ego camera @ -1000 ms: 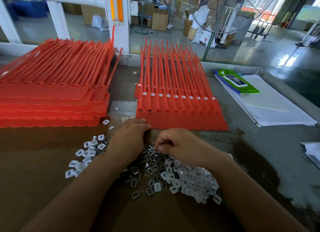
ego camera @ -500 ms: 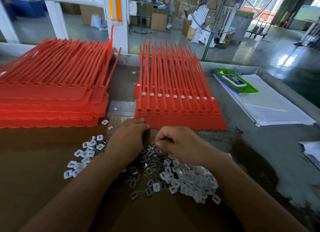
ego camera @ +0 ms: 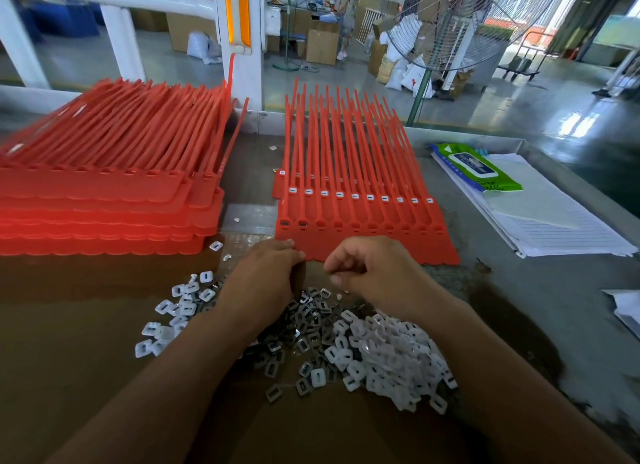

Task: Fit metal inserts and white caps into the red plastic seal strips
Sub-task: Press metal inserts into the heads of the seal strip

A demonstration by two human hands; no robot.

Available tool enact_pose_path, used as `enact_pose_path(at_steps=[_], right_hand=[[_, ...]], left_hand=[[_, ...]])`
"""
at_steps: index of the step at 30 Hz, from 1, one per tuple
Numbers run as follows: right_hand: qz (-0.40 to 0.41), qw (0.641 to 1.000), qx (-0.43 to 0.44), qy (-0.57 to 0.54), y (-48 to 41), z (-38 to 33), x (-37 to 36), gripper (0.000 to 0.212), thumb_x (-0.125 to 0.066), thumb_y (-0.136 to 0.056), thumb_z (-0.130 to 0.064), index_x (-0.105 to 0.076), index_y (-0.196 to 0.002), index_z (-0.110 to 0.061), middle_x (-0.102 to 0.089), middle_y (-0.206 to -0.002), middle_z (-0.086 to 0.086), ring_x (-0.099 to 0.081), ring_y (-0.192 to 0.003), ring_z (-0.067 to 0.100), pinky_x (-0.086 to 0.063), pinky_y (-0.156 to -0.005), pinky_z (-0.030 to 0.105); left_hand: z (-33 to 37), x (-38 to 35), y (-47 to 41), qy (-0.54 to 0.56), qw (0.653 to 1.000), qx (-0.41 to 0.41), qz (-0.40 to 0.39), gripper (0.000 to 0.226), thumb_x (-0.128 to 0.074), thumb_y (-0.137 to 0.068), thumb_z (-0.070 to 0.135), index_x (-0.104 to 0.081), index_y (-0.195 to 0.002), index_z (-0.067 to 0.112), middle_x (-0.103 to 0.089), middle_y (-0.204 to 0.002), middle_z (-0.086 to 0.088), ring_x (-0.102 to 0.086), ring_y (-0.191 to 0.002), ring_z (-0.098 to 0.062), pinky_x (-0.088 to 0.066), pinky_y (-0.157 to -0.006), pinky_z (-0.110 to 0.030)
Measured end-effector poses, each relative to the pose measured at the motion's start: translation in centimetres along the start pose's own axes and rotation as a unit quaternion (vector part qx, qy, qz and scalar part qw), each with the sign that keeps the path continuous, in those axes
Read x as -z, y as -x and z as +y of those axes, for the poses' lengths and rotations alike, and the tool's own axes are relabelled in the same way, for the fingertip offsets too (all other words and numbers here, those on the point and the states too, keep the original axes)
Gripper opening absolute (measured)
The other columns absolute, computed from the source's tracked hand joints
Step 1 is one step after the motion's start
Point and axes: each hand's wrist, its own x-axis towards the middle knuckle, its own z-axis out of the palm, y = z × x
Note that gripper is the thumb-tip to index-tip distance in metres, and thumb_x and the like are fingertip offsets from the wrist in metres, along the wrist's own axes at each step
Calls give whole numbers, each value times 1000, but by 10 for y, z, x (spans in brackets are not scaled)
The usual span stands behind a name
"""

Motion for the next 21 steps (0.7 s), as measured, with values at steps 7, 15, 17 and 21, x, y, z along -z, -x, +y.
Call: enact_pose_path(at_steps=[7,15,17,21], right_hand=[[53,998,-15,20,-23,4,13,18,-69,-79,-12,-66,-75,-30,-62,-74,-17,-56,-70,-7,-44,-62,5],[82,992,-94,12,-71,11,8,22,-58,-85,-4,-63,-70,-18,-69,-81,6,-64,-73,14,-55,-77,33],[95,990,-94,38,-80,13,4,14,-56,-87,-5,-69,-83,-8,-69,-95,10,-59,-79,12,-48,-77,26],[95,987,-117,64,-92,22,-3,19,-52,-89,-6,-70,-95,-6,-67,-107,7,-59,-101,16,-39,-77,21]], left_hand=[[-1,0,1,3,1000,-10,10,42,-48,-83,1,-58,-120,17,-49,-134,-3,-41,-125,-18,-30,-100,-27],[1,2,3,12,1000,-6,15,38,-53,-82,3,-61,-116,16,-53,-130,-6,-44,-120,-21,-34,-96,-28],[2,3,4,18,1000,-9,20,36,-54,-80,1,-63,-112,14,-57,-124,-7,-48,-115,-23,-37,-93,-29],[2,5,4,17,999,-15,26,35,-55,-77,-1,-66,-108,12,-60,-117,-8,-52,-109,-25,-39,-88,-29]])
